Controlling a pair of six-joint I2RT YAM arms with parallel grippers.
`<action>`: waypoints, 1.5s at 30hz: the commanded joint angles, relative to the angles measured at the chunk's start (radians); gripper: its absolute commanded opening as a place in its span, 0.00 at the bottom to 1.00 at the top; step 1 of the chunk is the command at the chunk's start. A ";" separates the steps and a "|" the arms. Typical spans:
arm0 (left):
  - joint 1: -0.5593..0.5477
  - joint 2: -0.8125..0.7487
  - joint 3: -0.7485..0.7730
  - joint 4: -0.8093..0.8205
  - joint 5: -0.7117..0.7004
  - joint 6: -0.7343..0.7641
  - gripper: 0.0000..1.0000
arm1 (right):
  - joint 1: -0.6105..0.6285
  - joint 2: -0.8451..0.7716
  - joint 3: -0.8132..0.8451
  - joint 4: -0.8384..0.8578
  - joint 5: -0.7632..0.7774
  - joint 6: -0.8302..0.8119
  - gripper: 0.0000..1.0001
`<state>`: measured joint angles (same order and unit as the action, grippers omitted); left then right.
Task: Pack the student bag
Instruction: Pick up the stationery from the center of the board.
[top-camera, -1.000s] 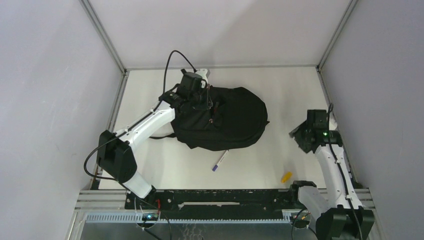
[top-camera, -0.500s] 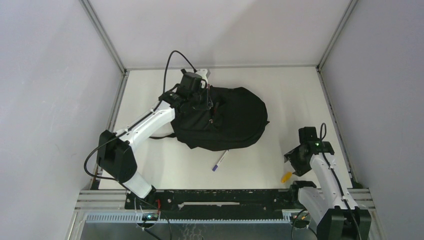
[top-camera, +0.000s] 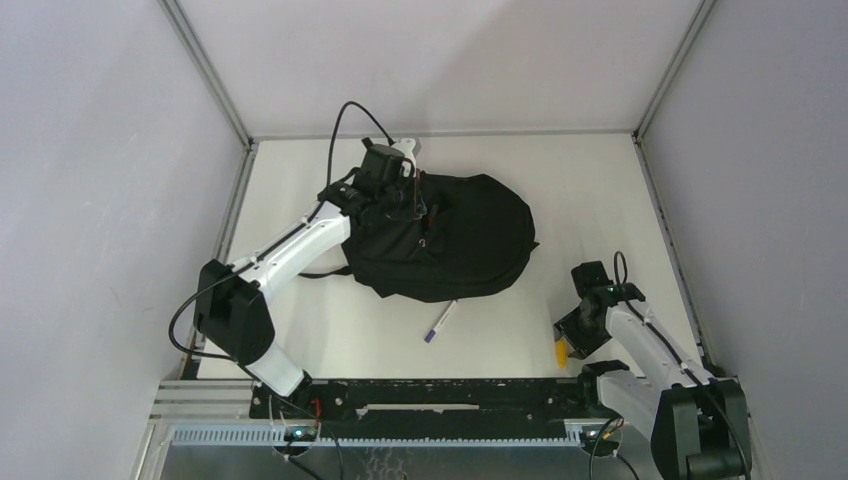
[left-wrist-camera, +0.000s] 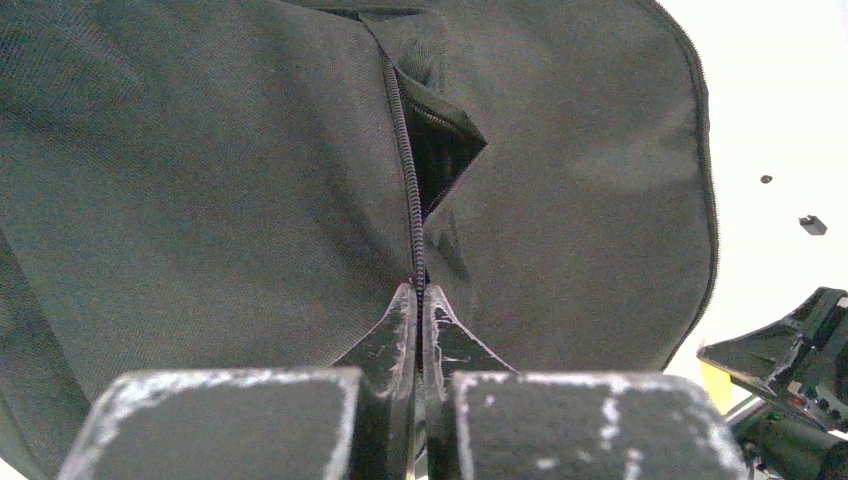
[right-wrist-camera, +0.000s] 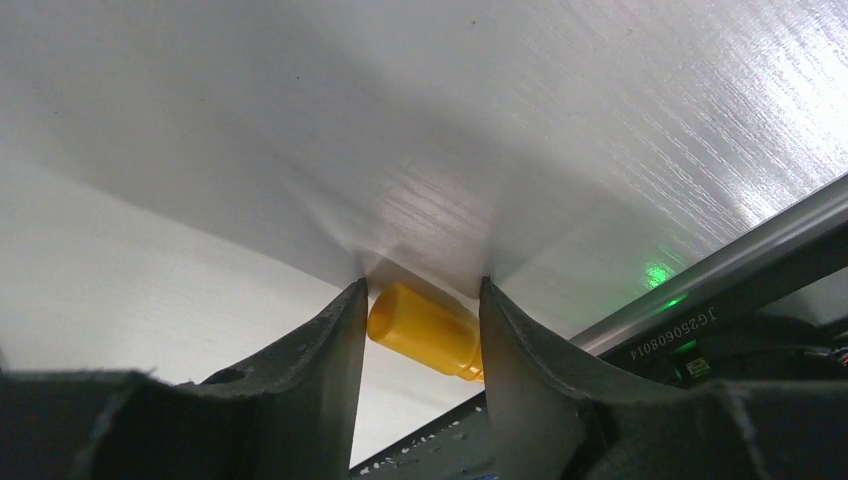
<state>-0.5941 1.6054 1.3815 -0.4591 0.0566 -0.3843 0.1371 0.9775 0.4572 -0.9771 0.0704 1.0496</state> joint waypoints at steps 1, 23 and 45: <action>0.001 -0.013 0.010 0.020 0.035 0.004 0.00 | 0.013 0.013 -0.005 0.077 -0.003 0.026 0.51; 0.001 0.007 0.020 0.023 0.082 -0.011 0.00 | 0.163 -0.074 0.006 0.001 0.011 -0.048 0.60; 0.000 -0.010 0.013 0.022 0.085 -0.012 0.00 | 0.307 -0.026 0.317 0.397 -0.162 -0.066 0.00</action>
<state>-0.5922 1.6234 1.3815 -0.4595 0.1116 -0.3923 0.4187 0.9501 0.6556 -0.8574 -0.0006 1.0149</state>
